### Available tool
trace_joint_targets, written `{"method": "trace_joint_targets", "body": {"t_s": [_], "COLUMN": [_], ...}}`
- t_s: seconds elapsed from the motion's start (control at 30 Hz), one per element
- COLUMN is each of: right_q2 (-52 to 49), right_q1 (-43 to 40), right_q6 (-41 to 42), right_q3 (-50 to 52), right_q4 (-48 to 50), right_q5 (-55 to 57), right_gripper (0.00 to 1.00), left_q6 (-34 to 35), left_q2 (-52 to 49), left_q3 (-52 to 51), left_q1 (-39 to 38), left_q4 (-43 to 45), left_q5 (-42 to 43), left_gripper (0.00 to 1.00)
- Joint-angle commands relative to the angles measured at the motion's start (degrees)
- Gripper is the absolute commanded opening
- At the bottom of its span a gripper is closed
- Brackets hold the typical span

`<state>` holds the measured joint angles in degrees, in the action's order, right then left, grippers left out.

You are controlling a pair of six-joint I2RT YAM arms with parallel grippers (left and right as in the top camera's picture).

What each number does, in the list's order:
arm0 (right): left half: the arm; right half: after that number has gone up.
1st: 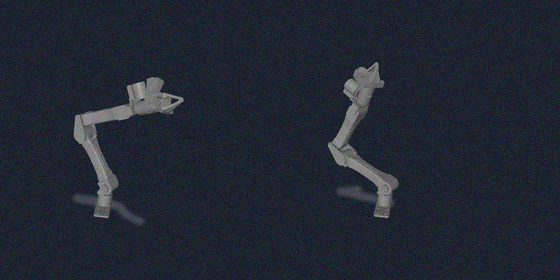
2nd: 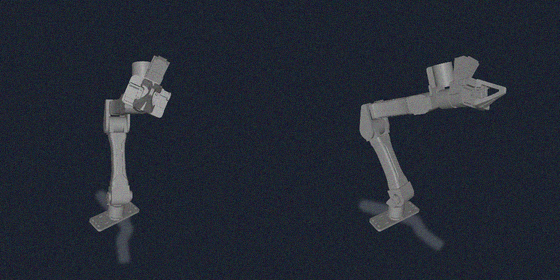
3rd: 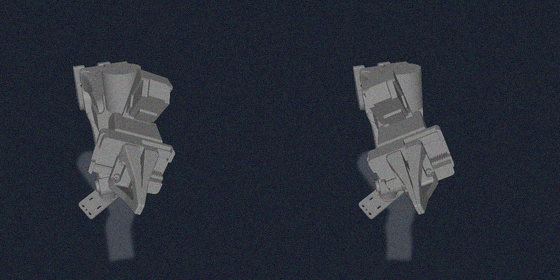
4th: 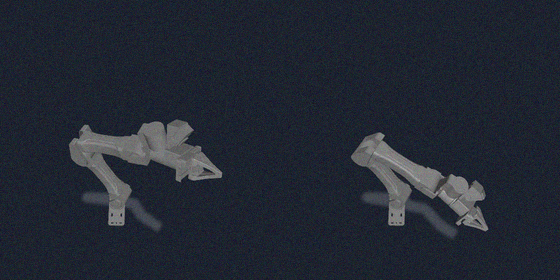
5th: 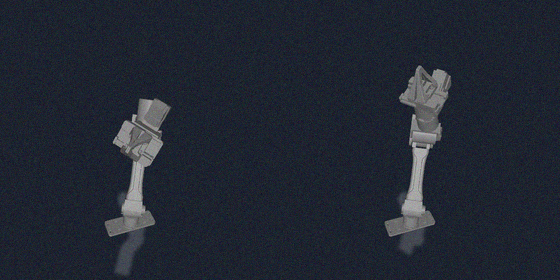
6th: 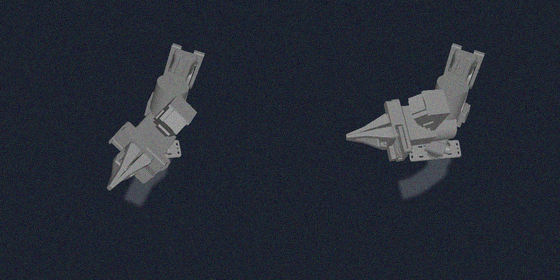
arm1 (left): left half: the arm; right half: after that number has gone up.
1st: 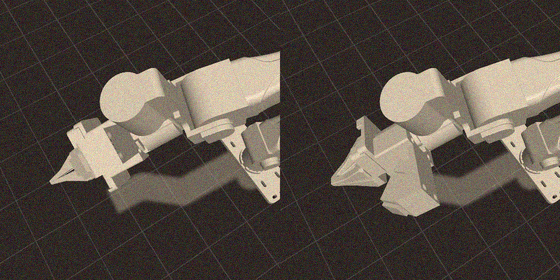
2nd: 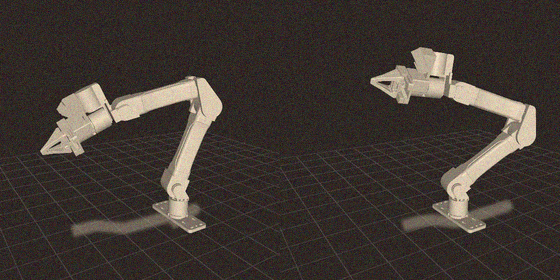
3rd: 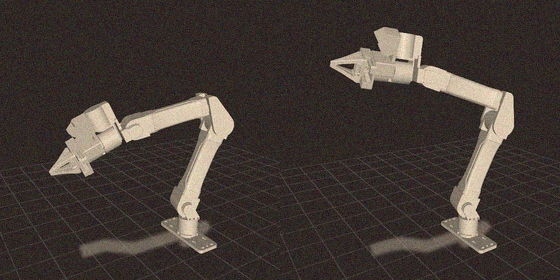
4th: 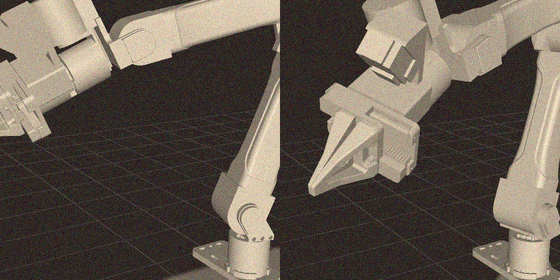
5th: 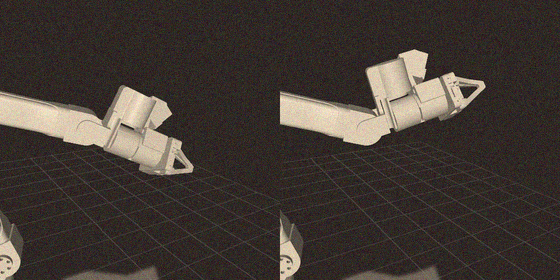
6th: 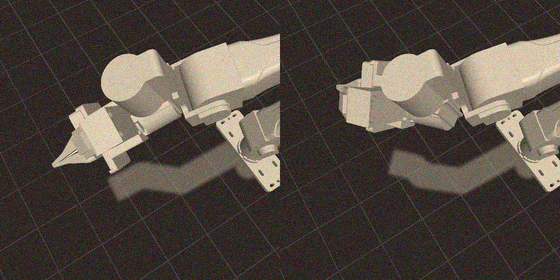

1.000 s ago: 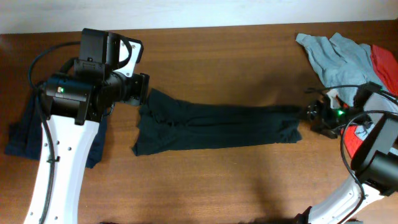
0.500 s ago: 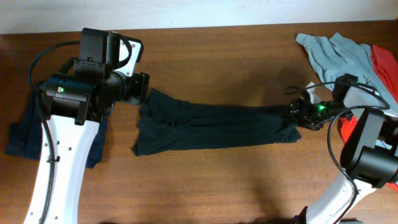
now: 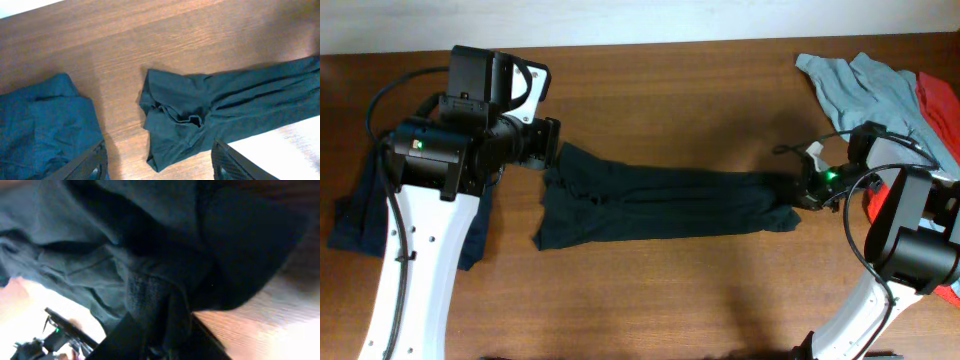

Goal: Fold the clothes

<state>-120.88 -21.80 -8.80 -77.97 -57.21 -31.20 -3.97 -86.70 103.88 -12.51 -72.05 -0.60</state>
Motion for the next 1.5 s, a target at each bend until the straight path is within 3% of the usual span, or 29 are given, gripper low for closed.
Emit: {"method": "trace_joint_targets", "body": {"t_s": [0.0, 0.17, 0.33, 0.57, 0.73, 0.87, 1.17, 1.37, 1.47], "right_q2": [4.15, 12.15, 19.26, 20.79, 20.00, 16.61, 5.73, 4.94, 7.10], "right_q1": [0.31, 0.33, 3.48, 20.96, 36.76, 44.83, 53.72, 53.94, 52.37], "right_q6": [7.10, 12.74, 14.01, 17.84, 25.16, 29.66, 35.28, 34.12, 31.71], "right_q3": [-2.75, -6.21, -8.35, -8.28, -8.28, -8.24, -8.24, -8.28, -8.46], "right_q4": [-0.79, -2.95, -5.86, -7.67, 0.35, 6.67, 18.05, 24.46, 25.31], "right_q5": [17.00, 27.12, 22.97, 20.17, 20.26, 19.65, 15.23, 7.19, 2.40], "right_gripper": [0.04, 0.04, 0.04, 0.04, 0.04, 0.04, 0.04, 0.40, 0.45], "left_q6": [0.52, 0.50, 0.50, 0.50, 0.50, 0.50, 0.50, 0.50, 0.50], "left_q2": [0.02, 0.02, 0.04, 0.04, 0.07, 0.07, 0.28, 0.28, 0.28], "left_q3": [0.11, 0.11, 0.11, 0.11, 0.11, 0.11, 0.11, 0.11, 0.11], "left_q1": [-0.07, -0.07, -0.07, -0.07, -0.07, -0.07, -0.07, -0.07, -0.07], "left_q4": [-0.04, 0.13, 0.87, 2.84, 2.80, 2.80, 2.34, 2.16, 2.14], "left_q5": [0.42, 0.22, 0.22, 0.22, 0.20, 0.22, 0.22, 0.22, 0.20], "left_gripper": [0.66, 0.66, 0.66, 0.67, 0.68, 0.68, 0.68, 0.68, 0.68]}}
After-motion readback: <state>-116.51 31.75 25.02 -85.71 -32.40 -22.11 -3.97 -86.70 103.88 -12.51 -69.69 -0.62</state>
